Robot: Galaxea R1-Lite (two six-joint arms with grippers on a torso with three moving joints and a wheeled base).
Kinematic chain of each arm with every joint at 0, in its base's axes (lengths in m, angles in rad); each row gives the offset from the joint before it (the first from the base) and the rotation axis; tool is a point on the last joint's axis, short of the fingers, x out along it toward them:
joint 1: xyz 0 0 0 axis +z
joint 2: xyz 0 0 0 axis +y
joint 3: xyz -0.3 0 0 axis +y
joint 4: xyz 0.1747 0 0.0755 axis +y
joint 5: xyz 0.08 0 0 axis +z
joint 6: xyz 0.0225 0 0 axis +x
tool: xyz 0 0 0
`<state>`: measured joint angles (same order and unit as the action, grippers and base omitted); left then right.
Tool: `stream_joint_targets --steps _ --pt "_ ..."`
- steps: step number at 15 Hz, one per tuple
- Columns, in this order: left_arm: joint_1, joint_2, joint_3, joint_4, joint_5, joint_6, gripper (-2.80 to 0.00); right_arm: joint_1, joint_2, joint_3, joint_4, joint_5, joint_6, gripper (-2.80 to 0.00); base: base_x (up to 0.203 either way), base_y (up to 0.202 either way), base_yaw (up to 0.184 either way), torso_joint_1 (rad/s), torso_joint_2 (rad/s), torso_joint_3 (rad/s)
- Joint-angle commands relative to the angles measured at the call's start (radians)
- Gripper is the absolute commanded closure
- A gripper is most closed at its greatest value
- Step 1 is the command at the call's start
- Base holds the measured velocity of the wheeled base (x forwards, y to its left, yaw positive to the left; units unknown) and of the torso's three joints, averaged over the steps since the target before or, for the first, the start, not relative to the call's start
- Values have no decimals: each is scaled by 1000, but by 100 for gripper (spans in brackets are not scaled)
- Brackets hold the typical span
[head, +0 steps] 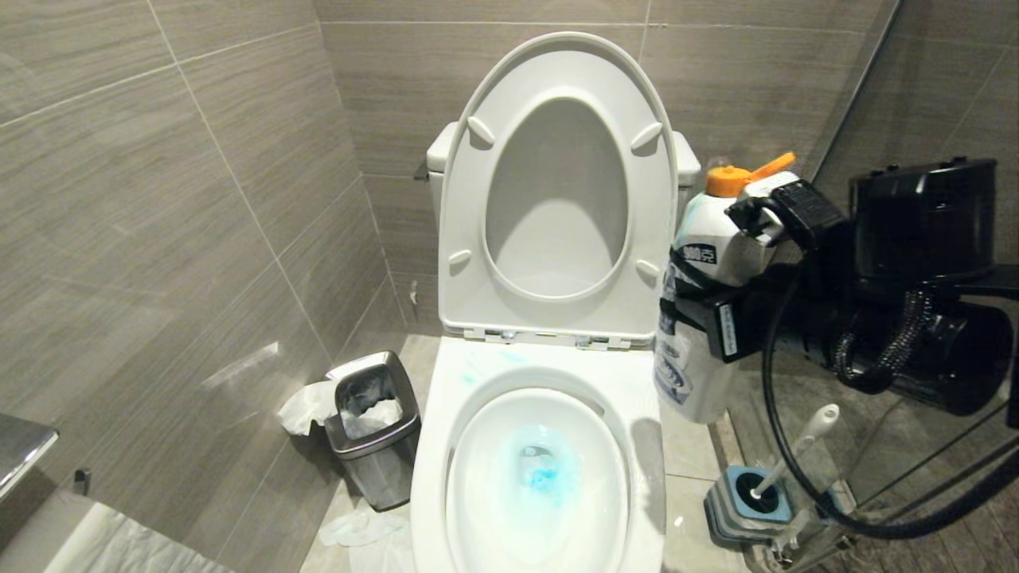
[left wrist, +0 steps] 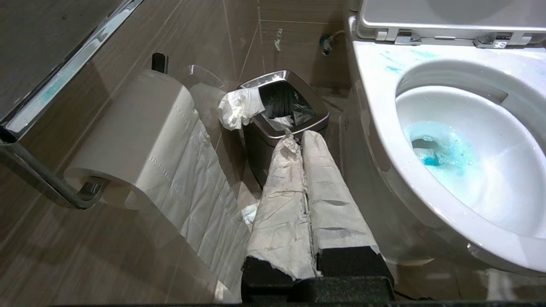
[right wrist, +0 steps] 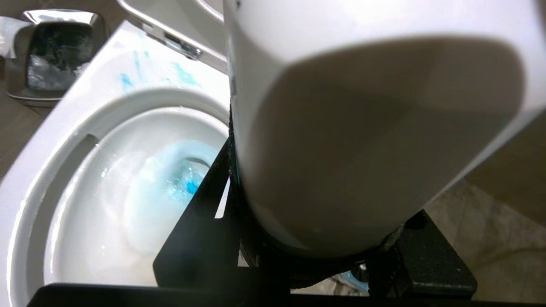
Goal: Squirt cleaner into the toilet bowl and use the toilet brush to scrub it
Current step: Place the cleaning agent on the floor
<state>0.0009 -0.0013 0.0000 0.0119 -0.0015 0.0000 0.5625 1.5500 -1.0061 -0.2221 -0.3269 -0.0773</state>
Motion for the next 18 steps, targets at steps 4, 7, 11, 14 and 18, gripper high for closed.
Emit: stream_joint_targets --steps 4,7,11,14,18 --pt "1 1 0 0 0 0 0 -186 -134 175 -8 62 3 0 0 0 0 0 0 0" --pt "0 1 0 0 0 0 0 -323 -158 231 -13 142 4 0 0 0 0 0 0 0" --pt "1 1 0 0 0 0 0 -375 -163 267 -16 175 -9 0 0 0 0 0 0 0" --pt "1 1 0 0 0 0 0 -375 -152 276 -16 155 -18 0 0 0 0 0 0 0" --pt "1 1 -1 0 0 2 0 -406 -108 274 -29 146 -15 0 0 0 0 0 0 0"
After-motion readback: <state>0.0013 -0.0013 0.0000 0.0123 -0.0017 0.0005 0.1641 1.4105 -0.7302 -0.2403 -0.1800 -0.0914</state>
